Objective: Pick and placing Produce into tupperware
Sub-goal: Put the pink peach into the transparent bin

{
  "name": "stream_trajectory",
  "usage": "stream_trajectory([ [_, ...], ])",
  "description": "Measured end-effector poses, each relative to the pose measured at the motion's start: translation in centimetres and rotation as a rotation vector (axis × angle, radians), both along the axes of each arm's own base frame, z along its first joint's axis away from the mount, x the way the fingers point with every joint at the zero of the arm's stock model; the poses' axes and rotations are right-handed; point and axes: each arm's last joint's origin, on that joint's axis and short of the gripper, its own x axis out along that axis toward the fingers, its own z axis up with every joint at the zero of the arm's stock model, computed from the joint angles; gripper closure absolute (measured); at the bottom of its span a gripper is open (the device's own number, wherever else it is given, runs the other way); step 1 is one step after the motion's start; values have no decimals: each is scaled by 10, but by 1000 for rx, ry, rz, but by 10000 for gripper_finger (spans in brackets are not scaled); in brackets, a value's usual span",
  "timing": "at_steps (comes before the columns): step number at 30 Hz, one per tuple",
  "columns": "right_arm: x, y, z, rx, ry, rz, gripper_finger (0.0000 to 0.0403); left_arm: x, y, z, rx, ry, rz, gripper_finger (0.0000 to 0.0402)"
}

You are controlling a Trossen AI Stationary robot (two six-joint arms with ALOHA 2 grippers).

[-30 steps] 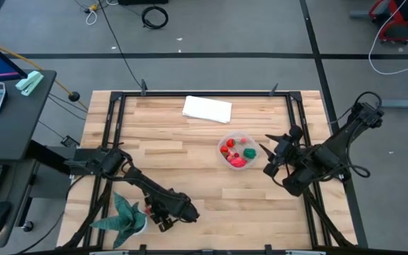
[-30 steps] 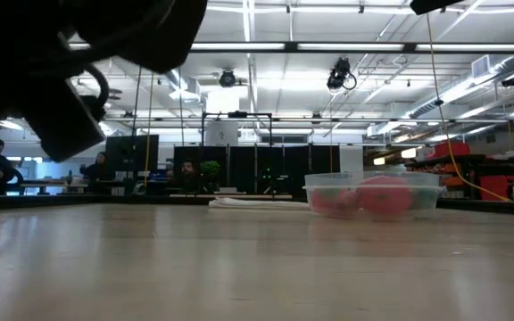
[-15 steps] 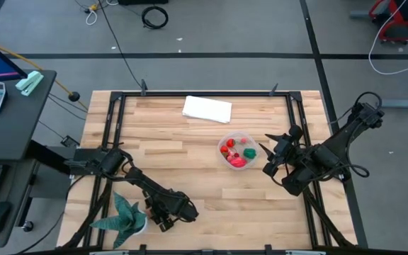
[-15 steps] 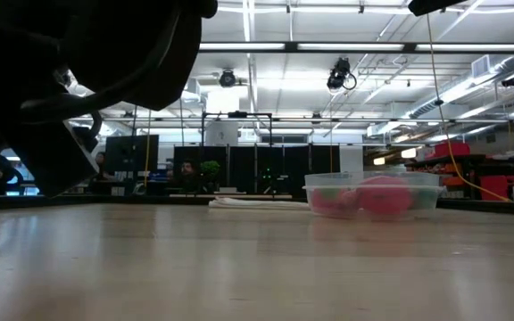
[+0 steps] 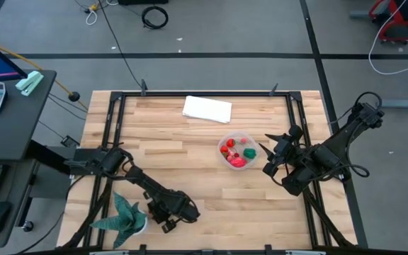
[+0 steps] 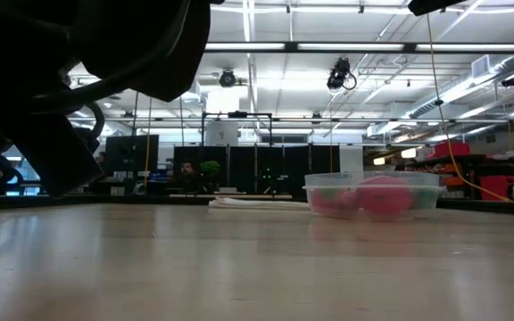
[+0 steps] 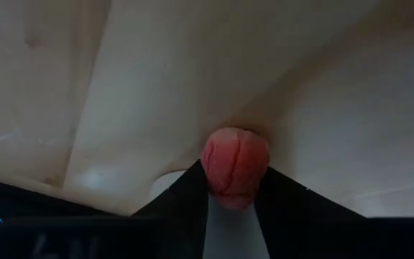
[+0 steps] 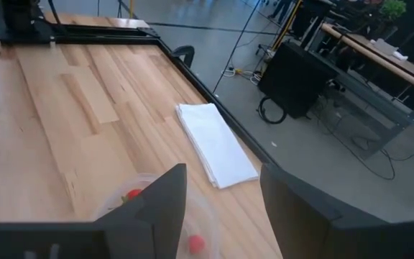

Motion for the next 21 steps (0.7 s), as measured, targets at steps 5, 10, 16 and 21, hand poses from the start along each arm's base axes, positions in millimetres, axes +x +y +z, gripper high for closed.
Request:
stream_trajectory([
  [5,0,0,0,0,0,0,215,5,6,0,-3,-6,24,314],
  [10,0,0,0,0,-1,0,215,18,13,8,39,-74,31,357],
  [16,0,0,0,0,-1,0,215,56,25,44,183,-349,-75,374],
  [21,0,0,1,-29,-23,-11,215,89,53,79,365,-566,-141,374],
])
